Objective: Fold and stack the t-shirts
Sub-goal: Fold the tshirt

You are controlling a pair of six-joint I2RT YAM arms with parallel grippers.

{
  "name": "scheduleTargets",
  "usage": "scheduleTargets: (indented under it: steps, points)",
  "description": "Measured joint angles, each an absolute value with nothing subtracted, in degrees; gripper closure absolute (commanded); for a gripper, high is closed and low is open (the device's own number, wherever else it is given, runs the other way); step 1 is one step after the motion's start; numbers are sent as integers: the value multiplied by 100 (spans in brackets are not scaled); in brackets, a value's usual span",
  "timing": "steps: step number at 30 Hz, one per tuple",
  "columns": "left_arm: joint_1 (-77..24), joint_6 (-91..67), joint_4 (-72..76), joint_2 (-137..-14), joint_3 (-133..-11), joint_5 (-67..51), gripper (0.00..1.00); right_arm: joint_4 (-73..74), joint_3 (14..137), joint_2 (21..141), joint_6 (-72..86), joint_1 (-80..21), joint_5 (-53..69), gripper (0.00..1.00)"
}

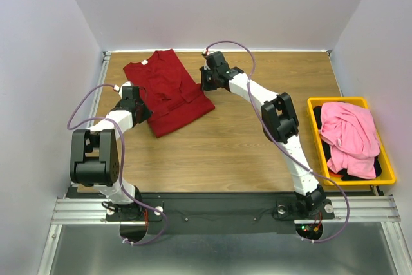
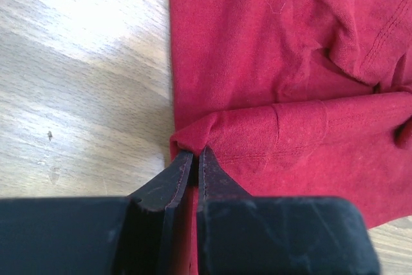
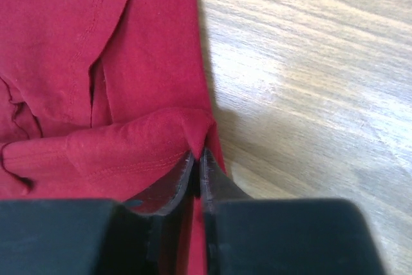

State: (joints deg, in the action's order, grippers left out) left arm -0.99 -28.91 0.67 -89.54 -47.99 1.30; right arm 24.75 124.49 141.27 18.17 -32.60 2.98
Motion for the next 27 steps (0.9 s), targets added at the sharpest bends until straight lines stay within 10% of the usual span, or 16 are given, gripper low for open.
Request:
scheduleTargets:
  steps: [4, 14, 27]
  points:
    - [-67, -2886, 51, -8960, -4851, 123, 22, 2469, 12449, 14127, 1831, -3260, 298, 48]
    - [62, -2838, -290, -7968, -4965, 113, 18, 2349, 11732, 13603, 1931, -3258, 596, 33]
    - [-1052, -3323, -493, -7686, -4547, -1, 73, 2069, 10359, 12717, 2191, -3258, 1009, 70]
